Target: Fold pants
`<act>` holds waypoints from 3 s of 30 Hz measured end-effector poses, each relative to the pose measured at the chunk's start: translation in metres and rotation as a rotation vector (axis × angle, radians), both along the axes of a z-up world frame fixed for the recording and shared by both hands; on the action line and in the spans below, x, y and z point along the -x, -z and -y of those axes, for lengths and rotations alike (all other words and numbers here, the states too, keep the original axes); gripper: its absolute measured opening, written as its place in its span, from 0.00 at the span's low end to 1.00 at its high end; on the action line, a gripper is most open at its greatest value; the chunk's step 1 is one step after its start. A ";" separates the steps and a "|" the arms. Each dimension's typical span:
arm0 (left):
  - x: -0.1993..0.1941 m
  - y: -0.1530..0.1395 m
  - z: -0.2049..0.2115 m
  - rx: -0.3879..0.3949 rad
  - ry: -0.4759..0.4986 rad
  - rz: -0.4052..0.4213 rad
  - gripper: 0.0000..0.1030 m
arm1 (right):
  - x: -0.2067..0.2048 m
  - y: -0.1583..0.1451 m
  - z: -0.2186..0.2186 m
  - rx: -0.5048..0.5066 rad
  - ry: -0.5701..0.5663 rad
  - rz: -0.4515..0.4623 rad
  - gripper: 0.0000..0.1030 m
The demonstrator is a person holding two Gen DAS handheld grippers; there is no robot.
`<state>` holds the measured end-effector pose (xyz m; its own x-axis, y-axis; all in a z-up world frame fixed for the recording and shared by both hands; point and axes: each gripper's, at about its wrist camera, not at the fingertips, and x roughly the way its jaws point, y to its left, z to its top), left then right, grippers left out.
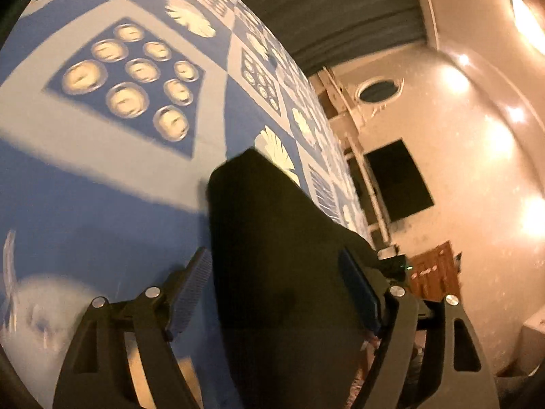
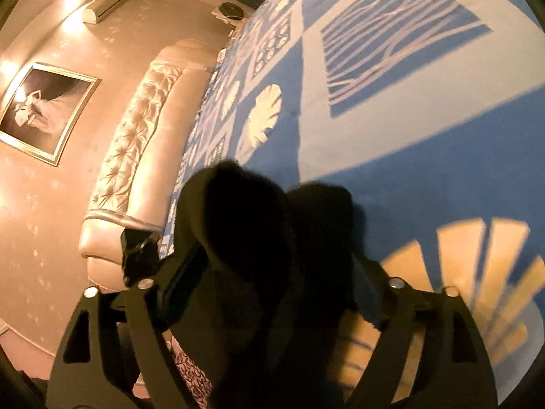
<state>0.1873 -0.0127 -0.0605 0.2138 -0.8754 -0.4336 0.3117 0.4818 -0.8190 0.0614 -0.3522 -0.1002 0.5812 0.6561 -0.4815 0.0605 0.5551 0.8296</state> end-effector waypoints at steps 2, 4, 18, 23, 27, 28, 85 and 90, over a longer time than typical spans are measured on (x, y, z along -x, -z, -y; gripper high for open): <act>-0.015 0.002 0.014 -0.013 0.024 -0.002 0.74 | -0.007 -0.001 -0.001 0.012 -0.014 0.002 0.81; -0.027 0.005 0.023 -0.026 0.015 -0.009 0.79 | -0.010 0.000 -0.002 0.010 -0.021 0.000 0.82; -0.034 0.007 0.024 -0.116 -0.014 0.040 0.29 | -0.018 -0.008 0.000 0.024 -0.036 0.010 0.35; -0.044 0.001 0.000 -0.112 -0.061 0.056 0.29 | -0.037 -0.010 -0.011 0.022 -0.068 0.028 0.34; -0.050 0.004 -0.009 -0.114 -0.088 0.043 0.29 | -0.049 0.001 -0.016 -0.004 -0.066 0.021 0.33; -0.051 0.008 -0.011 -0.115 -0.091 0.033 0.29 | -0.048 0.005 -0.016 -0.009 -0.061 0.017 0.33; 0.080 0.009 -0.014 -0.265 -0.044 0.117 0.89 | 0.081 -0.010 -0.058 0.251 0.150 -0.087 0.67; 0.091 -0.001 0.006 -0.429 -0.067 0.193 0.89 | 0.092 -0.020 -0.071 0.394 0.196 -0.102 0.74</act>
<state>0.0963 -0.0184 -0.0599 0.3764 -0.6075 -0.6994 0.3954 0.7881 -0.4717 -0.0309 -0.2815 -0.0806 0.6131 0.2934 -0.7335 0.2666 0.7971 0.5418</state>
